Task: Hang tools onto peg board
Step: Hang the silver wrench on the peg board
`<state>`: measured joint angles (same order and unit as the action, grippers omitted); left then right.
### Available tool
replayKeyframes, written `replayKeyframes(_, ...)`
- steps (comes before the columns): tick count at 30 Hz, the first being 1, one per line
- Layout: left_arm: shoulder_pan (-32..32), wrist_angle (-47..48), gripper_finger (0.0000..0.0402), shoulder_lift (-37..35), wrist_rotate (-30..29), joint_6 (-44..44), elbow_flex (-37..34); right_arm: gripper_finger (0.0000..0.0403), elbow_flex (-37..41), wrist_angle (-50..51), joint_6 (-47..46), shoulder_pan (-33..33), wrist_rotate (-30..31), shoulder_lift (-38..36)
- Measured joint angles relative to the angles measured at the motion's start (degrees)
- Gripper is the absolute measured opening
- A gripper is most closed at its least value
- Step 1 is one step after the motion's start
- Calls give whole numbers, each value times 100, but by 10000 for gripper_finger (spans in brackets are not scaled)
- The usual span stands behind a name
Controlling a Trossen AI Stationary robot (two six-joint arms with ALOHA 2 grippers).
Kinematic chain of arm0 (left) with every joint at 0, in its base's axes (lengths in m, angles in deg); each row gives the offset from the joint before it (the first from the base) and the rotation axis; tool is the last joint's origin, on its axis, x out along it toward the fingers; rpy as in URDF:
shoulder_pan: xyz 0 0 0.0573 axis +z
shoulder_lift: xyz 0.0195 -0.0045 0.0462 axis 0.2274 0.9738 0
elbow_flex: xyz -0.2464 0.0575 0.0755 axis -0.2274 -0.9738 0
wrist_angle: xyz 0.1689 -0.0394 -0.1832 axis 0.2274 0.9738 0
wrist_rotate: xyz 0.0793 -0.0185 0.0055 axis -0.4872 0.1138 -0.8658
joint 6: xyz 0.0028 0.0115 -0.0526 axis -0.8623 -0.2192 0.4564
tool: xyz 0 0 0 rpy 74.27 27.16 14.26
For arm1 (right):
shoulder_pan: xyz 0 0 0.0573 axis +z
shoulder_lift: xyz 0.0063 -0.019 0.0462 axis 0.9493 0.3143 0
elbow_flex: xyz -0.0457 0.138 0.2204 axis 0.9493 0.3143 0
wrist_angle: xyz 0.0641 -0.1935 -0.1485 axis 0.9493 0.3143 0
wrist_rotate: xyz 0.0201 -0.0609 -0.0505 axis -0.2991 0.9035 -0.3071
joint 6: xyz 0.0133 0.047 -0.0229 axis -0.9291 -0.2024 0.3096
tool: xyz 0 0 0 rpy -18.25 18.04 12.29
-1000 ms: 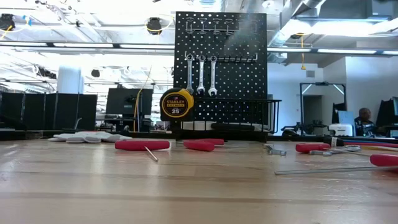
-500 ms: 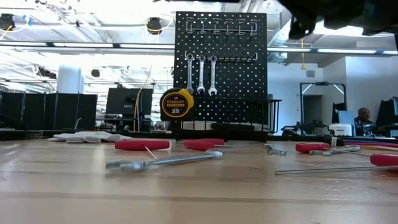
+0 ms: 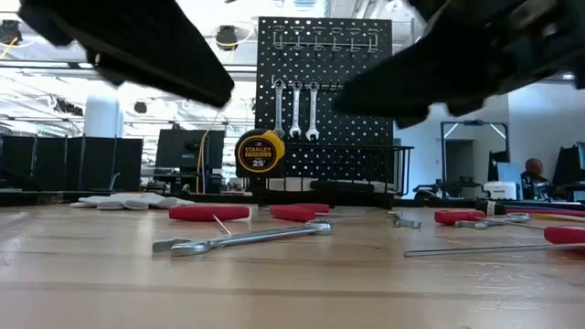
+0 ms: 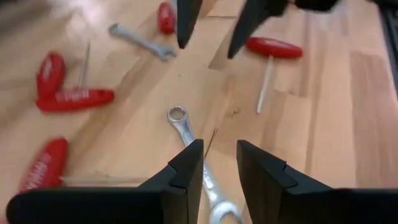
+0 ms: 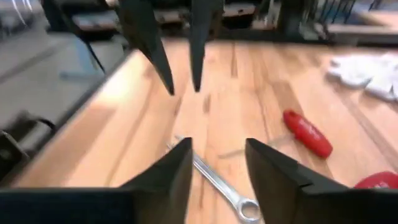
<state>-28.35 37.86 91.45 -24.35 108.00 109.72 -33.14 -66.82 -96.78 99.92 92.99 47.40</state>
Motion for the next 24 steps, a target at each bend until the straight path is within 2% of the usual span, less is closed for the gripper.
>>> replayKeyframes(5, 142, -378, 128, 561, -18, 640, -4, 221, -144, 283, 222, 16, -87, -3)
replayKeyframes(10, 429, -598, 175, 1083, 161, 645, -6, 221, -144, 394, 273, 93, -105, -4)
replayKeyframes(13, 590, -609, 187, 1177, 319, 802, 7, 215, -144, 396, 276, 93, -105, -4)
replayKeyframes(18, 710, -304, 171, 1110, 694, 890, 18, 206, -109, 375, 293, 58, -107, 138)
replayKeyframes(24, 652, -108, 119, 1057, 753, 765, 11, 199, -172, 235, 289, -185, -395, 971)
